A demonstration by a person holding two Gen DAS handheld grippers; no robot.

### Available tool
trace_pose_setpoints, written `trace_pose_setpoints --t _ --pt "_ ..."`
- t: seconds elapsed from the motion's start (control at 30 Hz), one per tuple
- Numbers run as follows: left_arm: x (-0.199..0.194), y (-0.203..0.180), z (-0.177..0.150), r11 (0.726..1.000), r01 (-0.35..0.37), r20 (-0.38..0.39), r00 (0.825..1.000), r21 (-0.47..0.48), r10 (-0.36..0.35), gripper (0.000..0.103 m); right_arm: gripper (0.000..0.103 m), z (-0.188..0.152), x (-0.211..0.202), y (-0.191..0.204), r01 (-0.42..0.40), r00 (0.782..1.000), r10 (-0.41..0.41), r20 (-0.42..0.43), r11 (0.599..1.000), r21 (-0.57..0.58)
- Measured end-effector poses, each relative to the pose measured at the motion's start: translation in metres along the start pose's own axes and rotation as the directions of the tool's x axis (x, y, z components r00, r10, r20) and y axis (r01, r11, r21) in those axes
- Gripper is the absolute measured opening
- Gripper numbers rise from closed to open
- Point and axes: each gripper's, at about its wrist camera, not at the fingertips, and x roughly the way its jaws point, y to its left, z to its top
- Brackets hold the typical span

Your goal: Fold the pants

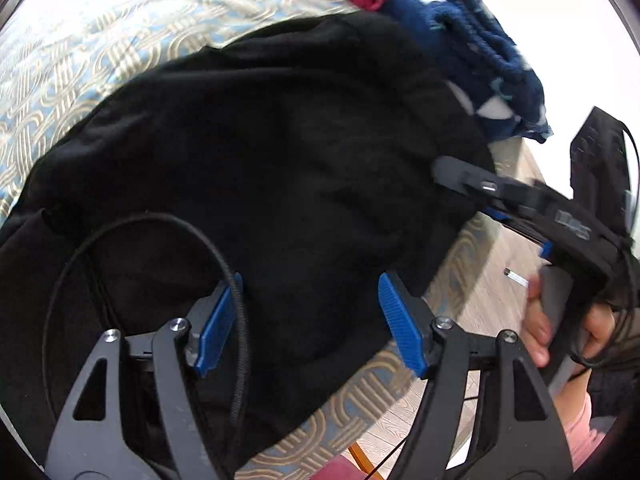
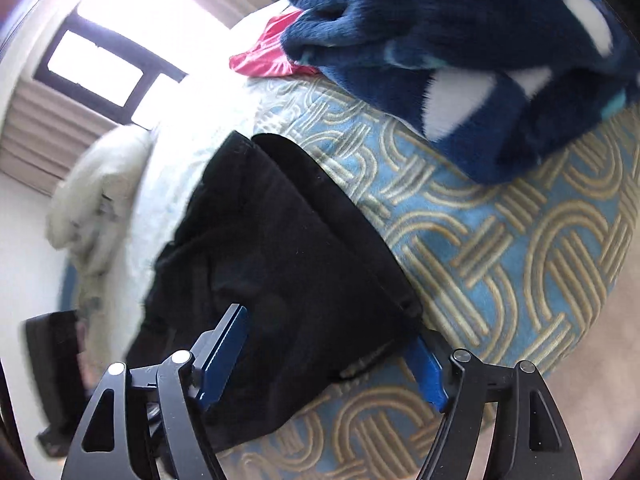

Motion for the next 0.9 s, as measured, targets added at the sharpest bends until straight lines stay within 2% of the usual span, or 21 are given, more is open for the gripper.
trace_pose_setpoints --t 0.03,0.07,0.13,0.17,0.33,0.43,0.53,0.6,0.67,0.77,0.9 --pt "-0.005 -0.001 -0.002 1.000 0.003 0.013 1.000 0.003 -0.003 0.071 0.064 0.000 0.000 0.006 0.033 0.999 -0.033 0.012 0.999 -0.022" --pt "-0.013 -0.002 -0.005 1.000 -0.007 0.038 0.999 0.006 0.006 0.071 0.039 -0.001 0.002 0.014 0.074 0.997 -0.072 0.027 0.996 -0.050" --pt "-0.026 0.000 -0.010 0.999 -0.038 0.081 0.996 0.010 0.037 0.071 0.026 -0.002 0.002 0.023 0.082 0.996 -0.079 0.040 0.993 -0.089" --pt "-0.031 0.002 -0.013 0.999 -0.049 0.098 0.994 0.007 0.048 0.071 0.024 -0.002 0.001 0.025 0.083 0.996 -0.079 0.050 0.992 -0.091" --pt "-0.056 0.021 -0.028 0.997 -0.069 0.157 0.985 -0.040 0.074 0.071 0.021 -0.004 -0.006 0.046 0.131 0.988 -0.116 0.105 0.979 -0.156" --pt "-0.070 0.039 -0.038 0.994 -0.063 0.188 0.979 -0.086 0.079 0.071 0.020 -0.010 -0.016 0.043 0.133 0.986 -0.113 0.122 0.976 -0.174" --pt "-0.088 0.065 -0.050 0.985 -0.022 0.232 0.971 -0.169 0.061 0.071 0.018 -0.011 -0.025 0.048 0.112 0.987 -0.089 0.134 0.978 -0.177" --pt "-0.111 0.089 -0.060 0.971 0.019 0.283 0.958 -0.240 0.051 0.071 0.017 -0.011 -0.030 0.051 0.091 0.988 -0.066 0.141 0.979 -0.184" --pt "-0.136 0.110 -0.071 0.953 0.024 0.341 0.936 -0.300 0.084 0.071 0.016 -0.014 -0.039 0.057 0.081 0.987 -0.051 0.152 0.977 -0.198" --pt "-0.168 0.141 -0.091 0.930 -0.049 0.386 0.901 -0.365 0.198 0.071 0.015 -0.015 -0.049 0.075 0.074 0.984 -0.032 0.173 0.968 -0.241" --pt "-0.183 0.178 -0.116 0.893 -0.071 0.372 0.892 -0.445 0.257 0.071 0.015 -0.021 -0.063 0.112 0.066 0.980 0.002 0.200 0.941 -0.331"
